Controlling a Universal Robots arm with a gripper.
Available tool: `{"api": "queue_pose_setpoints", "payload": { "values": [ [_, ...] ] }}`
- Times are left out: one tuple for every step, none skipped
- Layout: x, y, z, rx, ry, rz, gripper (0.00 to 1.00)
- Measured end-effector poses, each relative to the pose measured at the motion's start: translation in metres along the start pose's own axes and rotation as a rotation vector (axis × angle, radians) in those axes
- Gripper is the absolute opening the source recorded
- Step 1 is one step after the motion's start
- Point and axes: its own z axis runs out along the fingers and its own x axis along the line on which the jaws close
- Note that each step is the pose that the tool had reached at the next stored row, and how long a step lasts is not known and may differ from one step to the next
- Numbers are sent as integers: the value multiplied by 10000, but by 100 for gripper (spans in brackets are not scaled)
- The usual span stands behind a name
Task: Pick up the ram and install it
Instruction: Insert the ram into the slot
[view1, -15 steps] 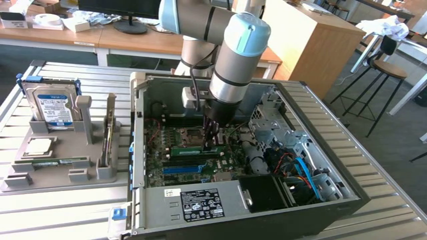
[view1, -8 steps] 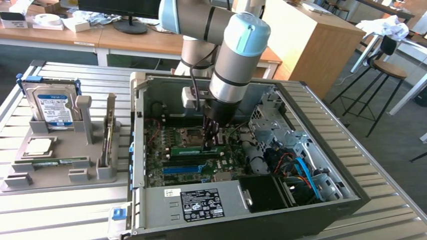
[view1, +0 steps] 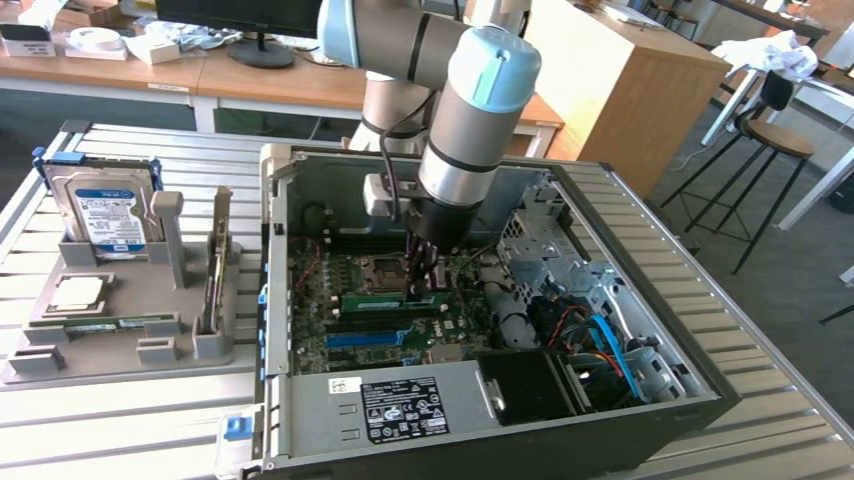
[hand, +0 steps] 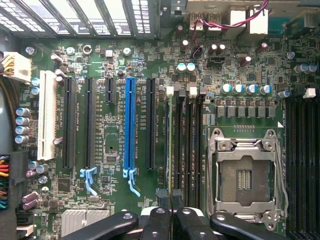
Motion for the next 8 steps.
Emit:
{"api": "queue_pose_setpoints", "payload": {
  "values": [
    [0,0,0,-3,0,-1,11],
    [0,-1,0,-2,1,-1,11],
    [0,-1,2,-3,1,-1,11],
    [-1,-1,5,-2,-2,-1,11],
    [-1,-1,8,-2,-2,-1,11],
    [-1,-1,9,-4,1,-1,11],
    [-1,-1,10,-4,2,-1,11],
    [-1,-1,10,-5,2,-1,11]
  ]
}}
